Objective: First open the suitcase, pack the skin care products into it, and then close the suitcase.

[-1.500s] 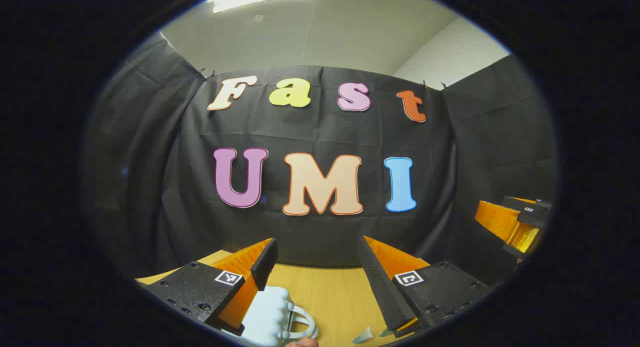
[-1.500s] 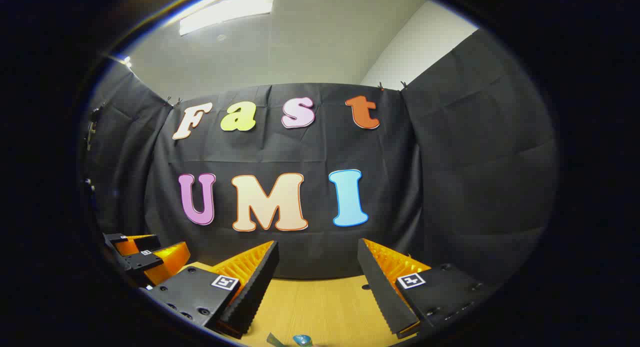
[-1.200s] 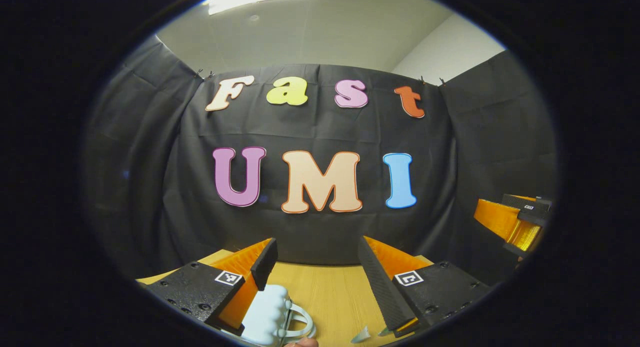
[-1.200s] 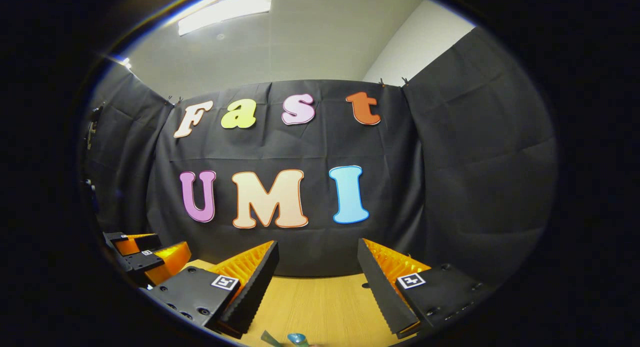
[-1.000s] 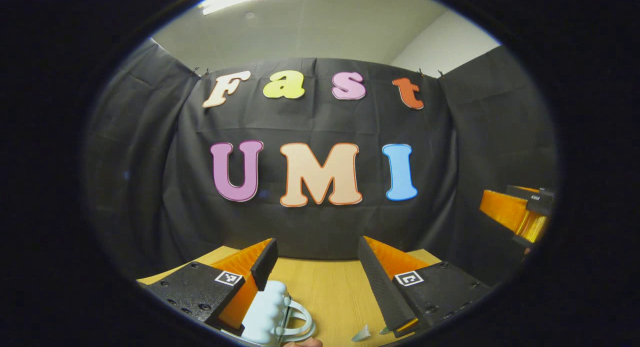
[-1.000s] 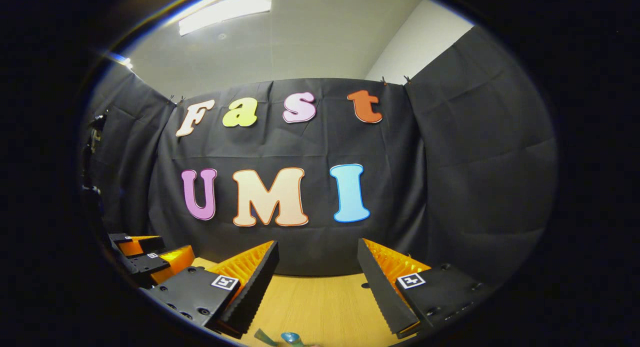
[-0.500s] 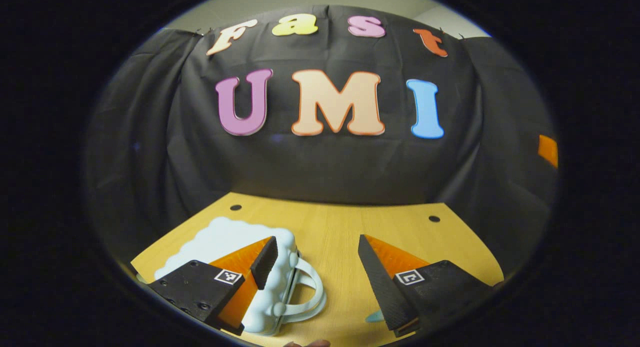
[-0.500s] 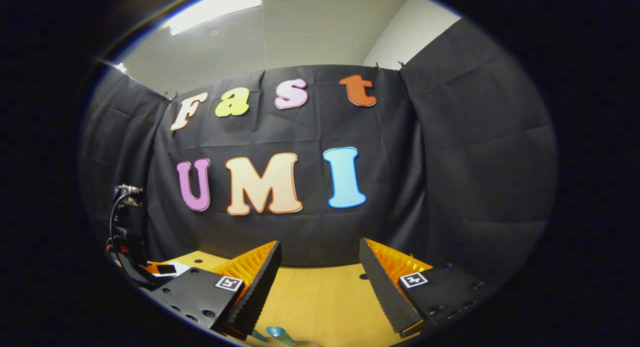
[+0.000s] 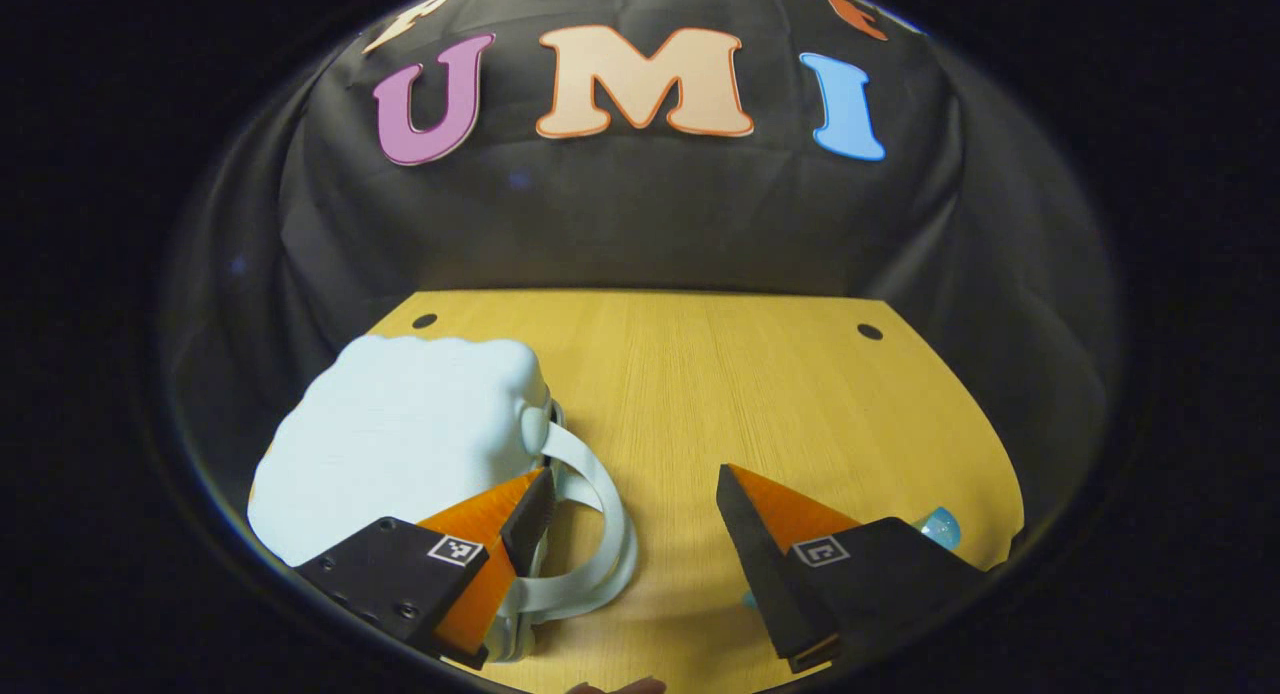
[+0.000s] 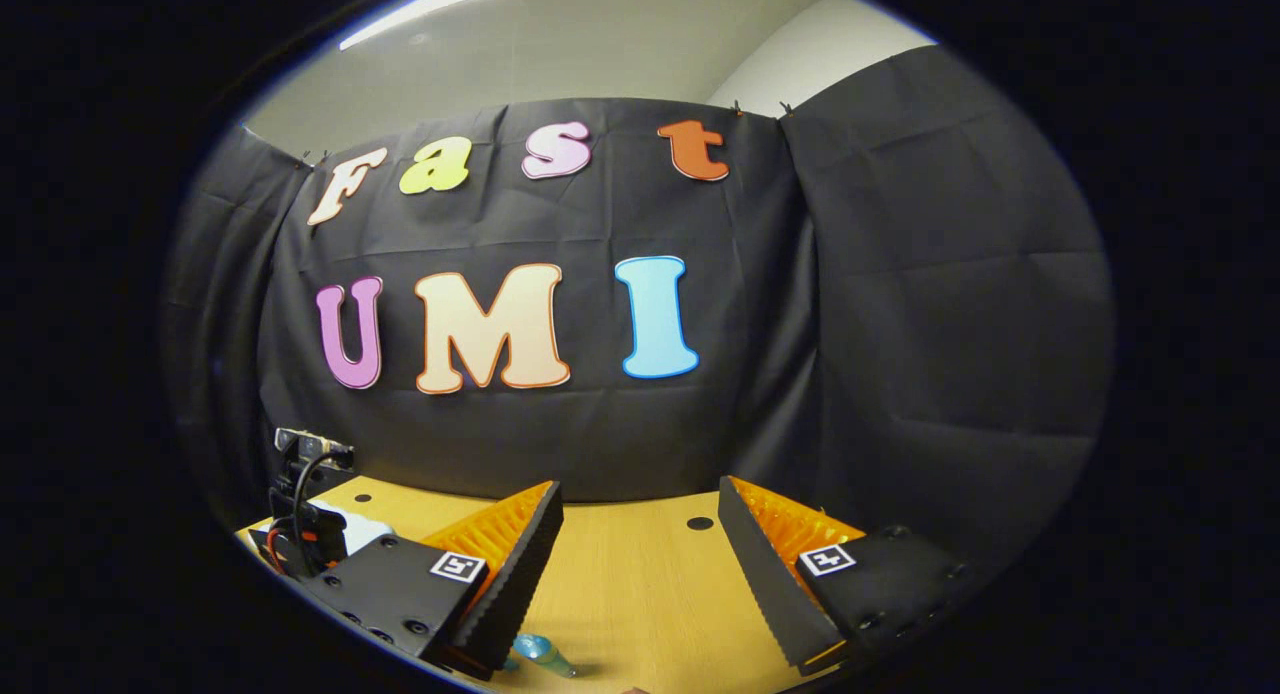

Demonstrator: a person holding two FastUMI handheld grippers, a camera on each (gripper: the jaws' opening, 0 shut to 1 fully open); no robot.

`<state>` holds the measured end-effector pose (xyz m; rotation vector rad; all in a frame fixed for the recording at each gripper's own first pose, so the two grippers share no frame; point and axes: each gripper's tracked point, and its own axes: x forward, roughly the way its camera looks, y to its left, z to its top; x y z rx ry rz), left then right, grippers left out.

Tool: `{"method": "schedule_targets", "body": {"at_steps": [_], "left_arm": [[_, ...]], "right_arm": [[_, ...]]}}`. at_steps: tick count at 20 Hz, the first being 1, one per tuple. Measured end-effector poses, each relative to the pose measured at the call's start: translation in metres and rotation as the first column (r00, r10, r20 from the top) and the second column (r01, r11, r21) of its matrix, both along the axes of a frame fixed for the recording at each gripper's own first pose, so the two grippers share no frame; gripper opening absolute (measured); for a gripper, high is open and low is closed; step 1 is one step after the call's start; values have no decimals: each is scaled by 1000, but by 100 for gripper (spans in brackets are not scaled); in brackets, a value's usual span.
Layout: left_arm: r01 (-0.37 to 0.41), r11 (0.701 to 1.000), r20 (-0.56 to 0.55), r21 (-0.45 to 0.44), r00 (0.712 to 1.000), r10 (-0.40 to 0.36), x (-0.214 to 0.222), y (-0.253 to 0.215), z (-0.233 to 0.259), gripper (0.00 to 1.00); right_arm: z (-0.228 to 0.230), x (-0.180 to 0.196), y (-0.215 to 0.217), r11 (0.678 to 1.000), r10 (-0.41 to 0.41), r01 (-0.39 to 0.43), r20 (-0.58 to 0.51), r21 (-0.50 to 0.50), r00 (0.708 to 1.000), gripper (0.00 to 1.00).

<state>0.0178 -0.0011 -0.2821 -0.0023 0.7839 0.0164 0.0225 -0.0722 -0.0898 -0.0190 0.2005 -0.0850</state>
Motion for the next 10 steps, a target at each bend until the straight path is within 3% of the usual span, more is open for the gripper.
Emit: {"method": "schedule_targets", "body": {"at_steps": [5,10], "left_arm": [[-27,1000,-100,4,995,27,1,9,-30,95],[-8,1000,-177,-20,984,4,-2,2,-53,92]], "right_arm": [[-5,0,-6,1000,-21,21,-14,-15,1000,98],[-11,-3,1,999,-6,5,-28,-35,1000,98]]}}
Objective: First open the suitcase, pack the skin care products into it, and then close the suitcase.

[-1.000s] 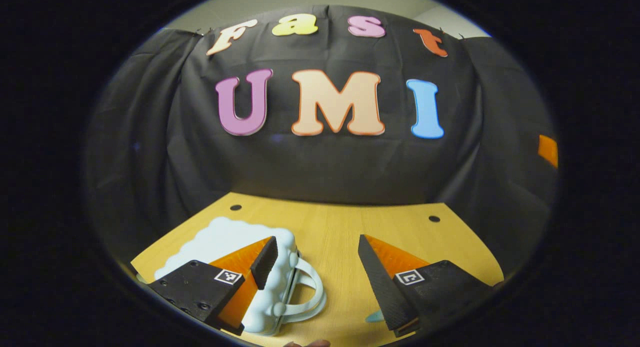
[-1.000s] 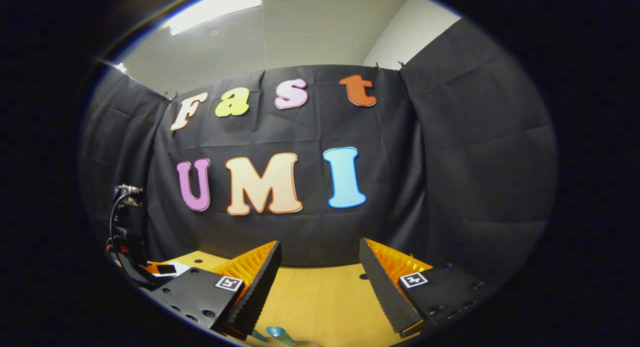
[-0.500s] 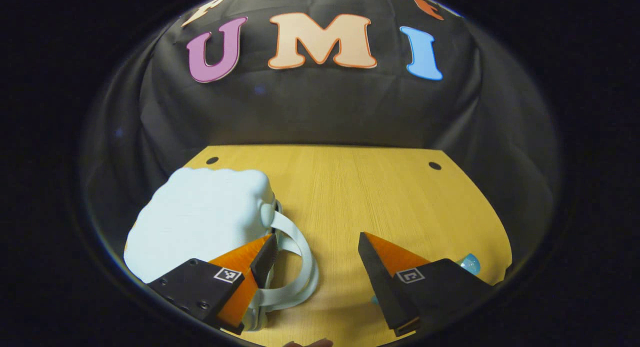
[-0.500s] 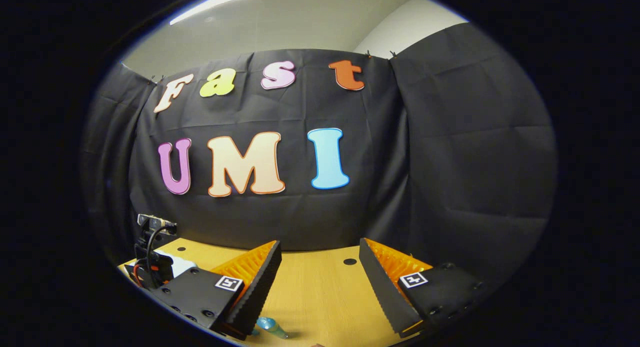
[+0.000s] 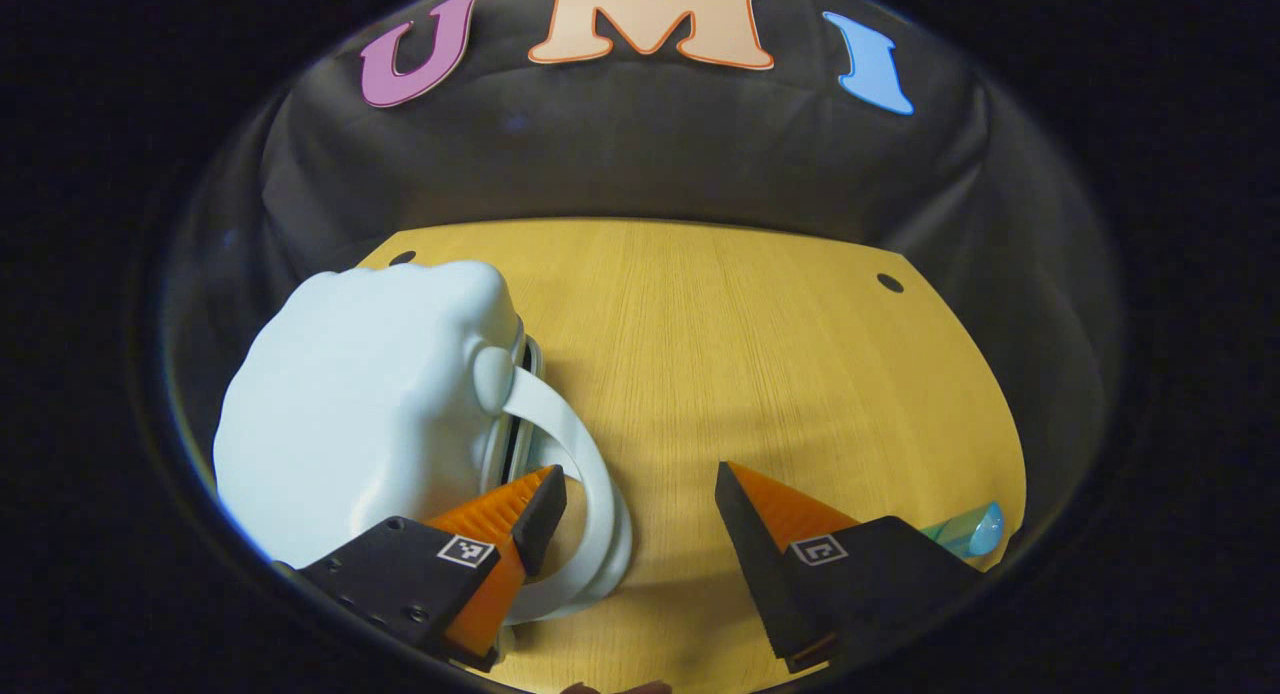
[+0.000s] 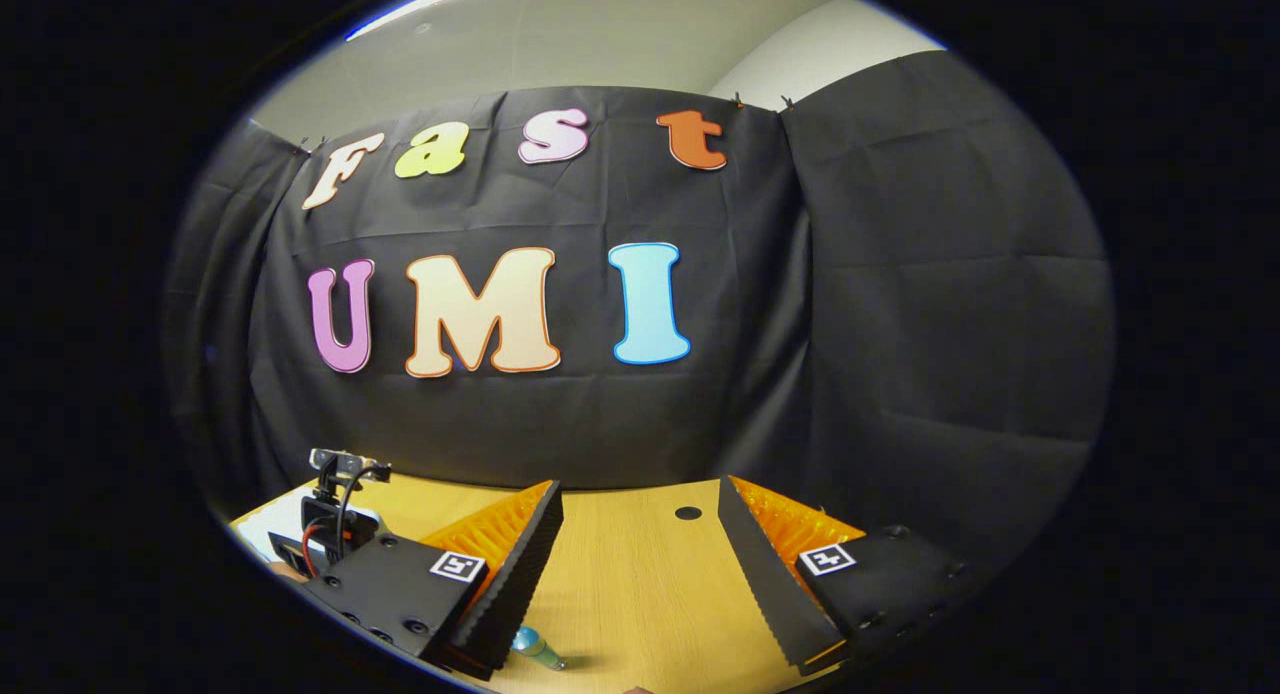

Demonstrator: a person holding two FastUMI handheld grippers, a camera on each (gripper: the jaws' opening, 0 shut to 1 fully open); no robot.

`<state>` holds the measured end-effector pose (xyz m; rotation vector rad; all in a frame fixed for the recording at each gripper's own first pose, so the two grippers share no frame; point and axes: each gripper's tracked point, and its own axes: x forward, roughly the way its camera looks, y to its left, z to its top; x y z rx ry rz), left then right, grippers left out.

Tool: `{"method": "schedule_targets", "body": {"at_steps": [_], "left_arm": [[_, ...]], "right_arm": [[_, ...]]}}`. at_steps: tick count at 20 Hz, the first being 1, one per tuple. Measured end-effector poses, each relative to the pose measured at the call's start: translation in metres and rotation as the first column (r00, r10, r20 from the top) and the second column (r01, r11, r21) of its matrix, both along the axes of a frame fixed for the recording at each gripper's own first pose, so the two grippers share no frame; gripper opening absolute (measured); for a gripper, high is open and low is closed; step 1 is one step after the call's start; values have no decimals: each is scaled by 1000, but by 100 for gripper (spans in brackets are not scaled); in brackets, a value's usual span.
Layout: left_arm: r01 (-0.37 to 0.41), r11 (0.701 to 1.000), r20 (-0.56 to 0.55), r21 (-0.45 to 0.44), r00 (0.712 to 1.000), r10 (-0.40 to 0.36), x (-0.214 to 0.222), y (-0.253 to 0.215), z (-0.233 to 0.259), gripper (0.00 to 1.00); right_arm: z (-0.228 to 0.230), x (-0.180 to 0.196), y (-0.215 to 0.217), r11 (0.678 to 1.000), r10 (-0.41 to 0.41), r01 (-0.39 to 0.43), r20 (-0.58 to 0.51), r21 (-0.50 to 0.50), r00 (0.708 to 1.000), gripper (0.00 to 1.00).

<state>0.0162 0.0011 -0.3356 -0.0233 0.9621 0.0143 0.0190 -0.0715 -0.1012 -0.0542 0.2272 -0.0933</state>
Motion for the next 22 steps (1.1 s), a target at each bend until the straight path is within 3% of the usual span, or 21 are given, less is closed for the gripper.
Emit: {"method": "schedule_targets", "body": {"at_steps": [5,7,9,12,16,18,22], "left_arm": [[24,999,-59,-36,998,-26,-1,-6,-18,91],[32,999,-75,-15,997,-33,-2,-2,-21,79],[26,999,-72,32,997,-23,1,10,-22,61],[23,999,-87,39,996,-20,-1,19,-23,13],[55,997,-79,50,996,-51,0,17,-14,4],[76,994,-68,76,995,-71,2,16,-5,2],[96,995,-45,41,995,-94,-1,16,25,2]], "right_arm": [[-1,-3,-1,1000,6,-6,2,-20,1000,98],[-1,-3,-3,1000,6,-5,1,-19,1000,98],[-1,0,-4,1000,5,-5,3,-17,1000,98],[-1,4,-2,1000,14,-14,11,-13,1000,98],[-1,10,9,999,41,-41,22,-6,999,98],[0,12,16,998,60,-61,33,5,998,98],[1,17,31,994,99,-100,47,33,994,98]]}}
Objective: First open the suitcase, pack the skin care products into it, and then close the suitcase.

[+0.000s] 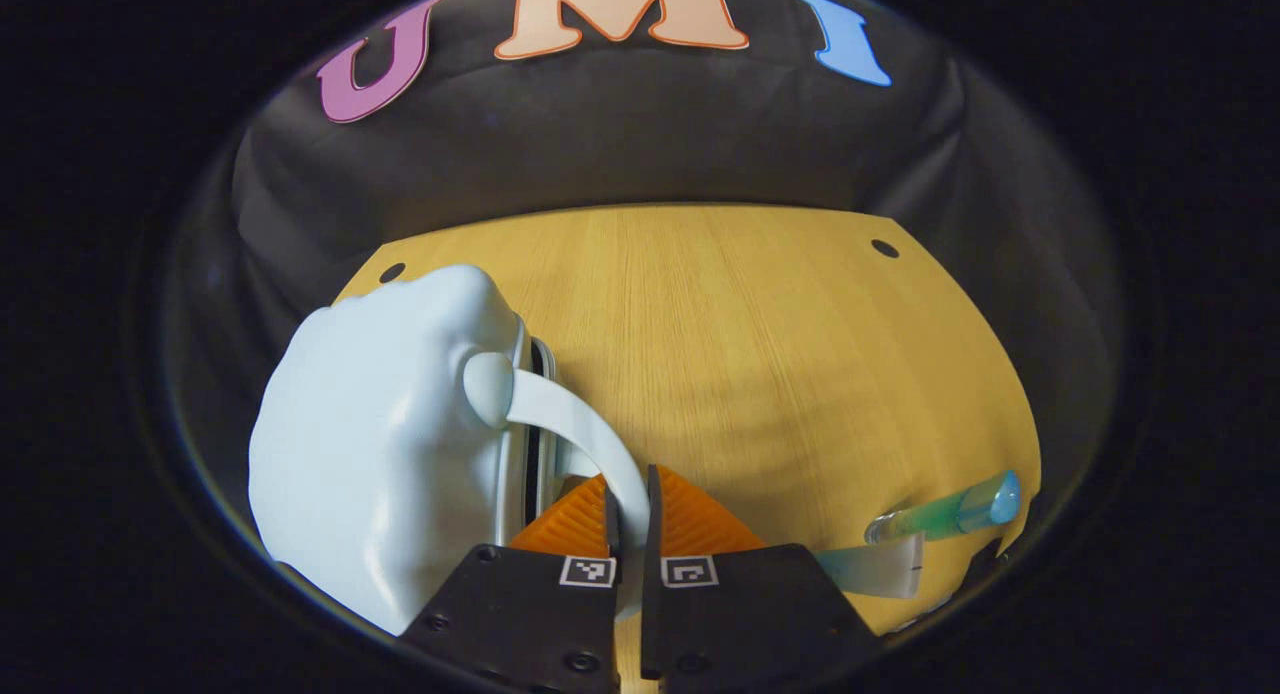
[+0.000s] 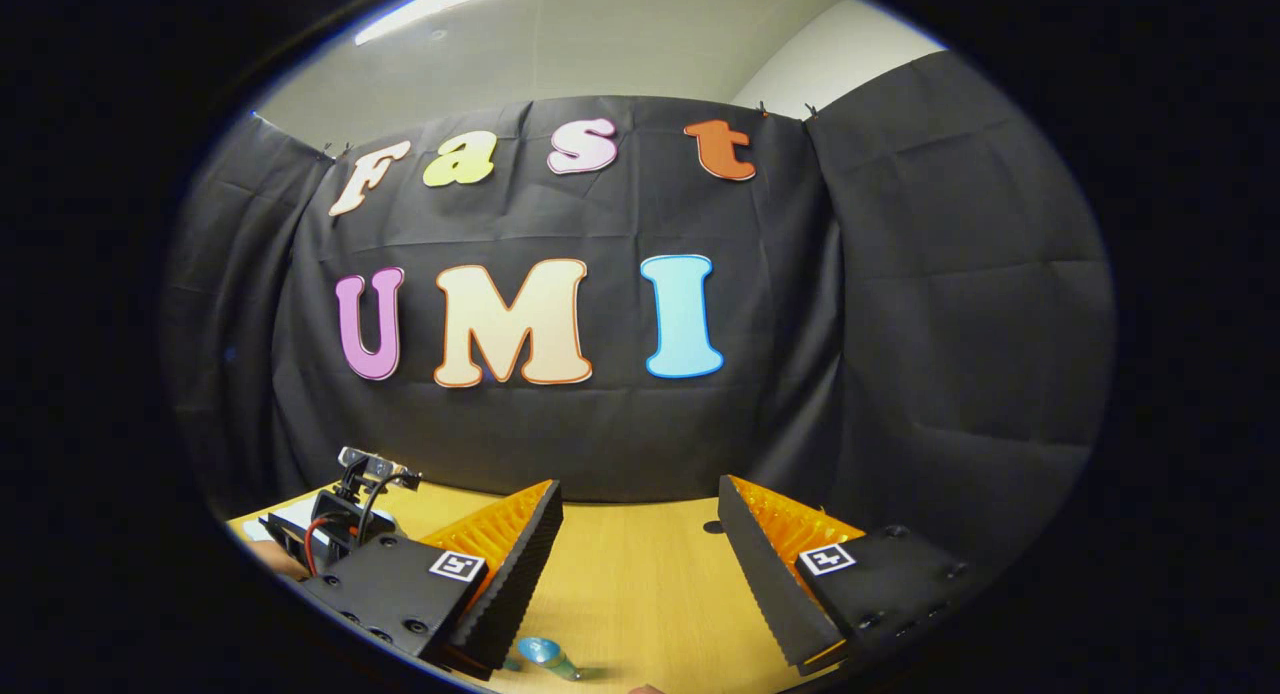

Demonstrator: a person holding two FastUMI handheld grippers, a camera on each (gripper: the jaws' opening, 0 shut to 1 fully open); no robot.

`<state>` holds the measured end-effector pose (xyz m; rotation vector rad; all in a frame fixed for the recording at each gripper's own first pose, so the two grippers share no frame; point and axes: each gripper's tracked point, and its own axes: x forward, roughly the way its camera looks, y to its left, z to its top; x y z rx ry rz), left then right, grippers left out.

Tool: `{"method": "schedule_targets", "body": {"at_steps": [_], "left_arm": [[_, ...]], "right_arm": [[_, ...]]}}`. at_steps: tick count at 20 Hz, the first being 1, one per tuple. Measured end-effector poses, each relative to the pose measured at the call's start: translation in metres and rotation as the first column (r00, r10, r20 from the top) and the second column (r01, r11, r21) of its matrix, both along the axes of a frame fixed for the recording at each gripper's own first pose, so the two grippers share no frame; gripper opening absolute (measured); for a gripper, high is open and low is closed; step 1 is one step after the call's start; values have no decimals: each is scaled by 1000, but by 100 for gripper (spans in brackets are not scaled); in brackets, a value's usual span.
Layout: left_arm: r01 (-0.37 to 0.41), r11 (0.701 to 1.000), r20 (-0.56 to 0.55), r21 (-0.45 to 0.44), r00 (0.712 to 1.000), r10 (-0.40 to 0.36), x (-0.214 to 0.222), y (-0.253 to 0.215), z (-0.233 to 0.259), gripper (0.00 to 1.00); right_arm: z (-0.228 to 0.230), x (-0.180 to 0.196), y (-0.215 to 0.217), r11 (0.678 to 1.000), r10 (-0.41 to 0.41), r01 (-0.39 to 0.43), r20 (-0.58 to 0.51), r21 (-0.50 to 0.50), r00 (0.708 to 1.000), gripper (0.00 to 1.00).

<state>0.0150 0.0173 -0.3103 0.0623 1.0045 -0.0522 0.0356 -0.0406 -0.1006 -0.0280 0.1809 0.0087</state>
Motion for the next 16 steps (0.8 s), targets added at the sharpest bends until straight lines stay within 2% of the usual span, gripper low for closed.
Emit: {"method": "schedule_targets", "body": {"at_steps": [6,9,16], "left_arm": [[8,1000,87,-13,996,-6,10,16,62,2],[8,1000,131,-7,991,-7,15,35,91,2],[-12,1000,232,16,973,8,19,88,152,2]], "right_arm": [[-5,6,26,998,44,-44,3,51,999,98],[-7,8,44,994,63,-63,3,86,998,97],[-4,10,79,990,107,-108,15,93,994,98]]}}
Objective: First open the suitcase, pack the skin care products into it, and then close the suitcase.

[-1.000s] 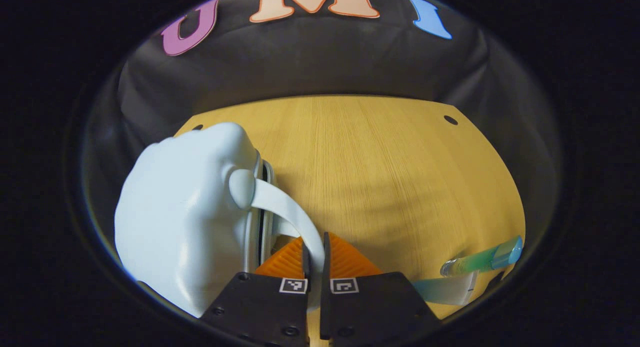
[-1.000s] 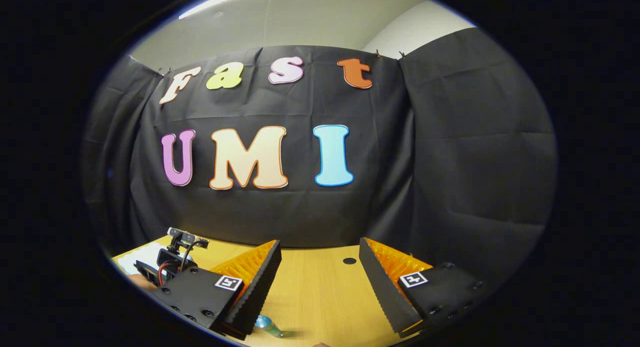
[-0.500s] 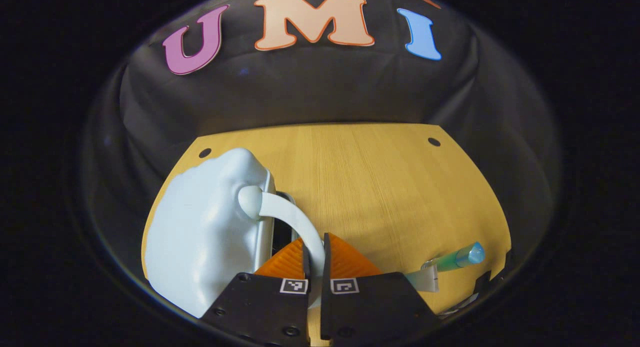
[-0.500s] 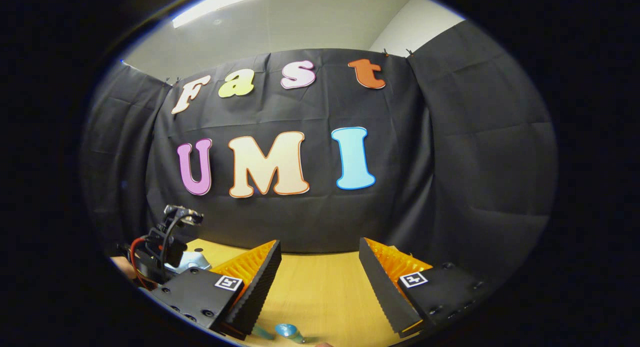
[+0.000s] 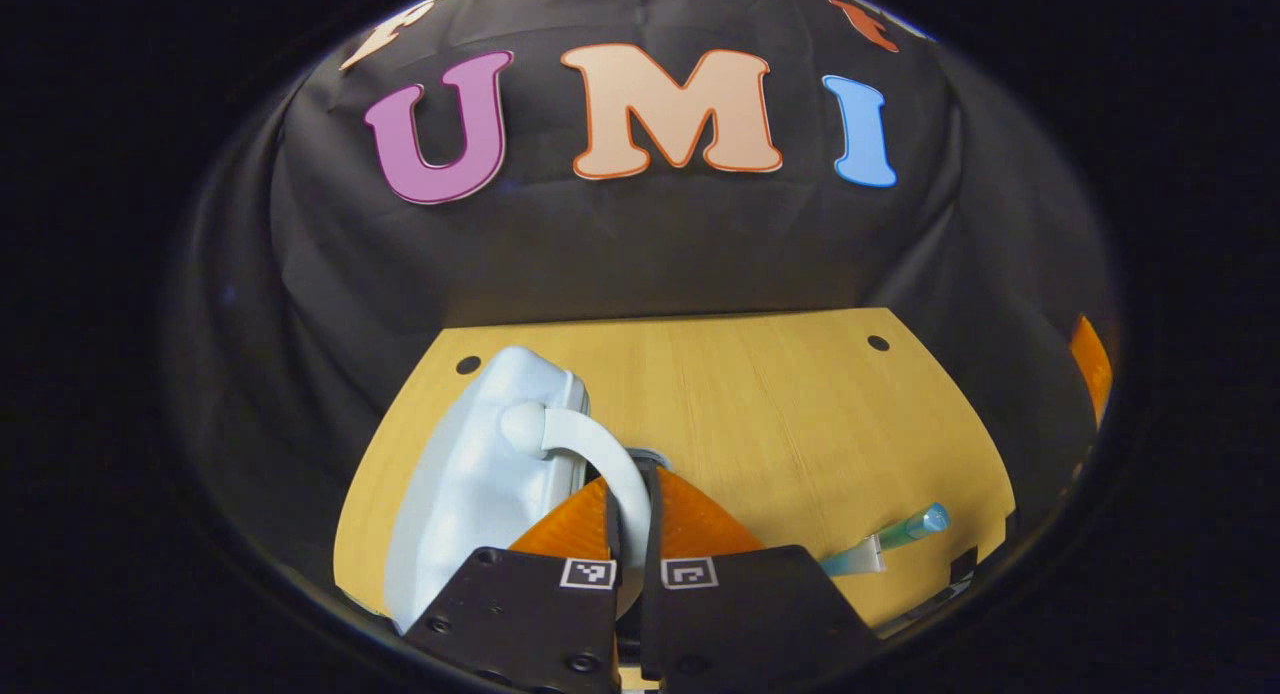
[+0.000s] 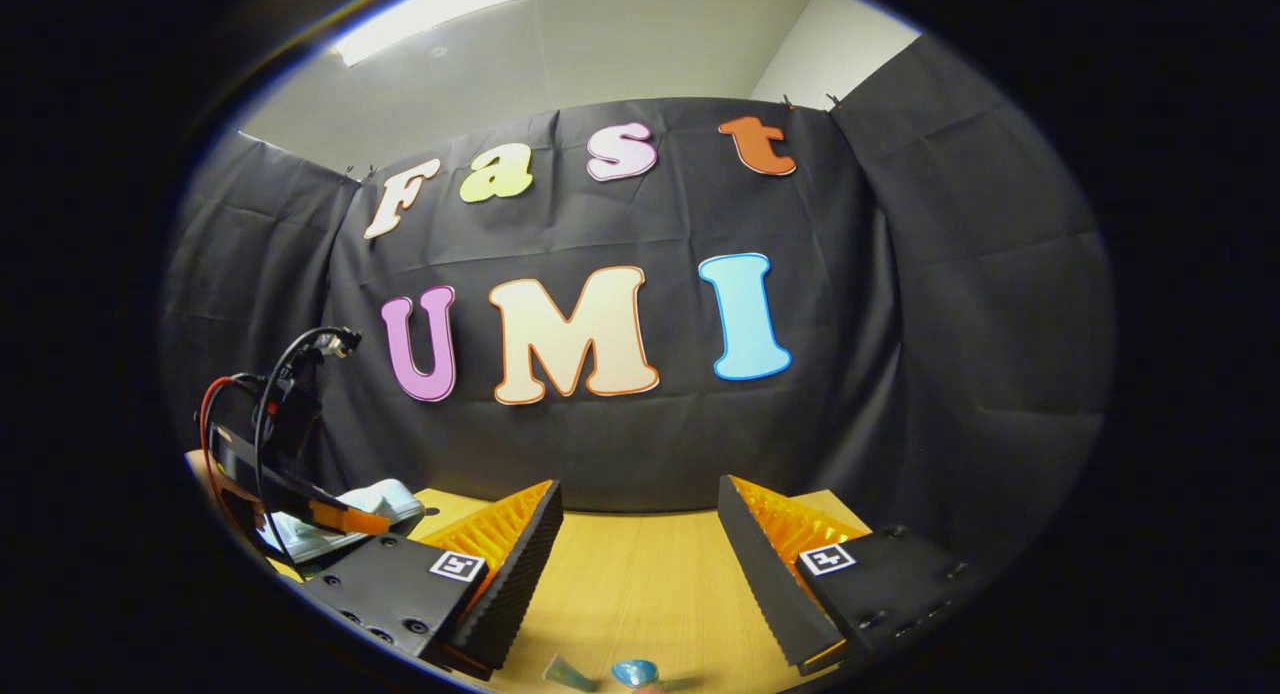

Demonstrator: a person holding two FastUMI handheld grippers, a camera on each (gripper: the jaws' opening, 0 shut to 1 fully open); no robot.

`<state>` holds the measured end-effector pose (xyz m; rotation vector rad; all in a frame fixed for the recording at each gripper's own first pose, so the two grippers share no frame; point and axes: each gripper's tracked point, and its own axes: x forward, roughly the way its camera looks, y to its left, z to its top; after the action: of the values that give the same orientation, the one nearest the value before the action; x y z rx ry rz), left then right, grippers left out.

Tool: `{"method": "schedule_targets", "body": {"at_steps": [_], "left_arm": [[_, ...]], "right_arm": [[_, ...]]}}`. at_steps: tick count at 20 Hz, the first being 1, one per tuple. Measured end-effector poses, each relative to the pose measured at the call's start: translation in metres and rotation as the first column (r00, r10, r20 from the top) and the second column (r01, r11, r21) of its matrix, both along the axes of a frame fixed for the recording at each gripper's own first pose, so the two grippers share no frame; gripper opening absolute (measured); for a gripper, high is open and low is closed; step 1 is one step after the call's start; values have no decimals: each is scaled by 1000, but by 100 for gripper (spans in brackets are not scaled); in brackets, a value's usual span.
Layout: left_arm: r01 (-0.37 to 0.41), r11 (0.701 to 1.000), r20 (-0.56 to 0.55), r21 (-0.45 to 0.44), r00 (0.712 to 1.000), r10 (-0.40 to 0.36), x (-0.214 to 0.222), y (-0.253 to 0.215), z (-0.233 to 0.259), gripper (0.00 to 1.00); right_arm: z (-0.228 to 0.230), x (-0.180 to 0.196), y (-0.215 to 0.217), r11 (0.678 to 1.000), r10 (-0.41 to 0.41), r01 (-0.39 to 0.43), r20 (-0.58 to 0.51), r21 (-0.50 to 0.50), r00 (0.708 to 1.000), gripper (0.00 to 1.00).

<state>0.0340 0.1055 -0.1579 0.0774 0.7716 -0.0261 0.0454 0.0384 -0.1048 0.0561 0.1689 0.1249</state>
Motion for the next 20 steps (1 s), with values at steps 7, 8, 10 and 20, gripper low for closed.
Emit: {"method": "schedule_targets", "body": {"at_steps": [7,8,10,20], "left_arm": [[-27,999,67,-18,997,28,8,57,34,2],[-33,999,70,-25,997,35,9,66,34,2],[-46,999,96,-26,994,48,11,88,43,2],[-110,993,156,35,982,103,15,215,53,2]], "right_arm": [[0,2,46,999,39,-39,8,-8,999,98],[1,3,52,999,39,-39,9,-10,999,98],[4,7,69,999,39,-39,19,1,999,98],[-3,18,171,998,66,-66,45,-12,997,98]]}}
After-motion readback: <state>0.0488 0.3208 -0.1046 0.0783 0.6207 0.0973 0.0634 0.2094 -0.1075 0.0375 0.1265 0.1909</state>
